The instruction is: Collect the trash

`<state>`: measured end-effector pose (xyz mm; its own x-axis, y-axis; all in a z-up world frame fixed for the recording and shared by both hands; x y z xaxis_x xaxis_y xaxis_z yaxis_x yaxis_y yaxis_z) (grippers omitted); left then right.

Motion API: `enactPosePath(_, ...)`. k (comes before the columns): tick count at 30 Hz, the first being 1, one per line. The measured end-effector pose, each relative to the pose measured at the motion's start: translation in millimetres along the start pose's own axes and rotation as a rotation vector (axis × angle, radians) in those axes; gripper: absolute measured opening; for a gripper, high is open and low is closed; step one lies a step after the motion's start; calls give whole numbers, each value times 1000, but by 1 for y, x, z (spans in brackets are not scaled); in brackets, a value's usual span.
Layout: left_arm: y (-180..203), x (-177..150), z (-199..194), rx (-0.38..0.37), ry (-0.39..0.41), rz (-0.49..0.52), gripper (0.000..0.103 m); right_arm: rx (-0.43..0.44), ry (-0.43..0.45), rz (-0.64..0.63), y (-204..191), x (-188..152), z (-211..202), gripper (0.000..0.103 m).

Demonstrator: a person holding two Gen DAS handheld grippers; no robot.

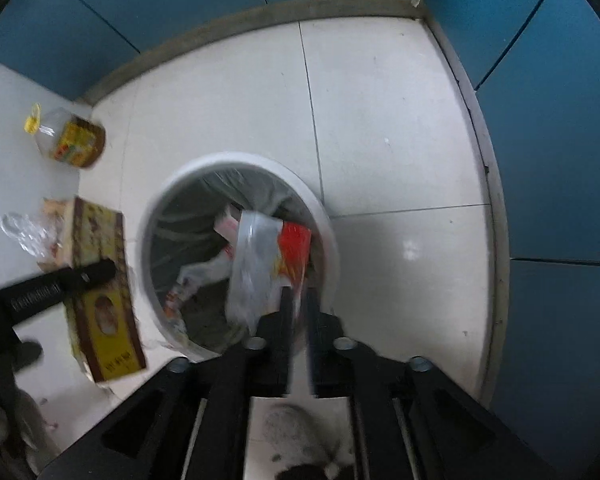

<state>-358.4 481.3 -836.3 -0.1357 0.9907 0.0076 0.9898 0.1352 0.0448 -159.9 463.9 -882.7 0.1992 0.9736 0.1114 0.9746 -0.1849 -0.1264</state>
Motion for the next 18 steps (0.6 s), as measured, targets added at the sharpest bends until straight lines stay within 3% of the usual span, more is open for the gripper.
enactPosePath(1,0,0,-2,3,4,-3,22,-2,2,0,-1,-3,-4,47)
enactPosePath(3,-1,-1,-10,4,15,-8,41,-27,5,-19,4,-6,-9,50)
enactPosePath(4,-1,-2,-16,7,31,-9,56,-32,5,-26,6,-7,-12,52)
enactPosePath(8,0,-4,-33,35,88,-2,92,-43,10,-57,12,-12,-31,73)
enactPosePath(10,-3,-9,-41,57,103,-2,98,-55,17,-82,11,-13,-39,82)
enactPosePath(13,-9,-18,-56,98,139,2,98,-61,29,-105,9,-15,-52,103)
enactPosePath(18,-20,-46,-94,150,215,3,98,-38,51,-137,1,-23,-82,103)
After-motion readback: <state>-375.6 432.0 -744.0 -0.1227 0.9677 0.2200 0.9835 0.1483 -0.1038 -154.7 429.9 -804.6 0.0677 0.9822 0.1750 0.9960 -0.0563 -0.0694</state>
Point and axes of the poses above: each gripper's, at about its wrist camera, not at the fingertips, and z roughly the way its jaws point, y to its right, x to its top, the point moved 6 cm from there along z, roughly the way its jaws point, and after that the axes turned 4 degrees about y, right-handed, at the moved point
